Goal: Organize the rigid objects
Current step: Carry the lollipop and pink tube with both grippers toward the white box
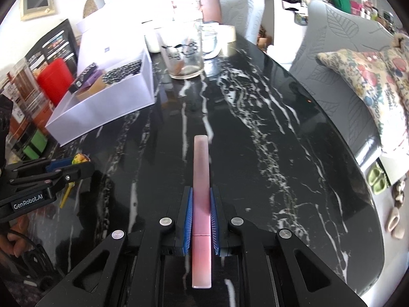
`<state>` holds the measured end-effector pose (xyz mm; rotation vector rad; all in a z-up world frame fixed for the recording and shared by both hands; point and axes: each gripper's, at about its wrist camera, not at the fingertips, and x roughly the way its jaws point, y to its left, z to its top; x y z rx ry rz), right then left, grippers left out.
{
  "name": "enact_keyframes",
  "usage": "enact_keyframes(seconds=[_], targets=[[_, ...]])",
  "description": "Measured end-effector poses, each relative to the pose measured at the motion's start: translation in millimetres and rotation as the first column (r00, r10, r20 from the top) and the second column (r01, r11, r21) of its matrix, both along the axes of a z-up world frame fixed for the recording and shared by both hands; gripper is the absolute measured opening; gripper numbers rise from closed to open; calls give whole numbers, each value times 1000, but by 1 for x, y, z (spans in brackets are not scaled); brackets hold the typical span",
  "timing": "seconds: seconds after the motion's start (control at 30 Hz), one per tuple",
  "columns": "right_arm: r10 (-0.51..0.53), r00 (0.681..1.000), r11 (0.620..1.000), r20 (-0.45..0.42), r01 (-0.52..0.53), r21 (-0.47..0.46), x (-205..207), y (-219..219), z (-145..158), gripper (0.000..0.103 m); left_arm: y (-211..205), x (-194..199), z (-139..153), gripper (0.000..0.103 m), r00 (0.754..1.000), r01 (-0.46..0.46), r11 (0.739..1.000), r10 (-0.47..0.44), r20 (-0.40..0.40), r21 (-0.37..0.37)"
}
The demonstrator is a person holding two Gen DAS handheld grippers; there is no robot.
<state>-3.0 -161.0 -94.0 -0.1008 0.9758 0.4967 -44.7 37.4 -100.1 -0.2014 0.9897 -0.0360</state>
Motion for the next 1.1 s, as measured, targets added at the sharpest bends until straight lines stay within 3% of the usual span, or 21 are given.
enact_keyframes(seconds=[0.47,1.1], targets=[[173,985,985,20,-173,26,-20,47,6,13,29,-34,16,24,990,-137,990,136,21,29],[420,906,906,42,-422,35,-67,112,14,13,61,-72,31,24,956,-286,957,283,74,37]])
